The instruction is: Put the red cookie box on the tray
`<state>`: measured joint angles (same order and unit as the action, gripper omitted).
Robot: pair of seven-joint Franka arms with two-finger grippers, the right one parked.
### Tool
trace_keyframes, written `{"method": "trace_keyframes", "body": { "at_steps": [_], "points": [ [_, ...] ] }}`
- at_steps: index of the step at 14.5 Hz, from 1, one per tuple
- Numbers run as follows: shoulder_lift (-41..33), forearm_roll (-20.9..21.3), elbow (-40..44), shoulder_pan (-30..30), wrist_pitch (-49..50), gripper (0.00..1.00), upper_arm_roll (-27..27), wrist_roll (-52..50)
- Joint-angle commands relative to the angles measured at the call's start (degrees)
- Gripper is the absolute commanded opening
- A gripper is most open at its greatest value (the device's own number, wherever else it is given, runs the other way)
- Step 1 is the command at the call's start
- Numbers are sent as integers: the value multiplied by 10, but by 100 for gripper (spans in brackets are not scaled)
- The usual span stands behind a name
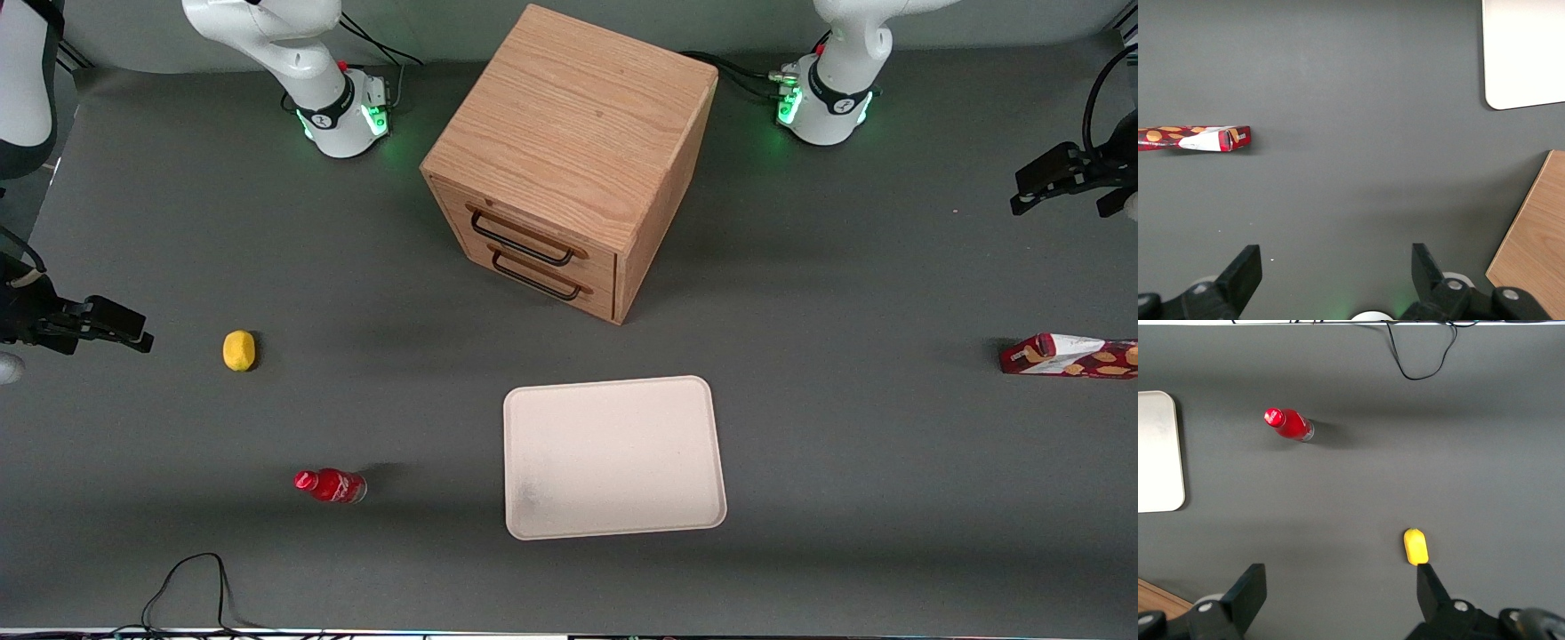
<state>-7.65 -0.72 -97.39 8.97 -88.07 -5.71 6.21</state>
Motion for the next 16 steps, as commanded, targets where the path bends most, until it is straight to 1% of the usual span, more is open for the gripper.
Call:
{"method": "trace_keyframes", "body": {
  "at_steps": [1,4,5,7,8,10,13,14,16],
  "points": [
    [-12,6,-14,1,-4,100,-1,-8],
    [-6,13,-19,5,-7,100,0,4],
    [-6,23,-32,5,-9,100,1,41],
    [-3,72,-40,8,-18,100,6,157],
    [1,87,-44,13,-38,100,13,227],
    [18,89,-53,15,-86,100,55,355],
    [76,82,-47,28,-161,99,107,573],
    [97,79,-40,28,-185,99,131,629],
    [136,79,-22,29,-213,98,156,717]
  ]
}}
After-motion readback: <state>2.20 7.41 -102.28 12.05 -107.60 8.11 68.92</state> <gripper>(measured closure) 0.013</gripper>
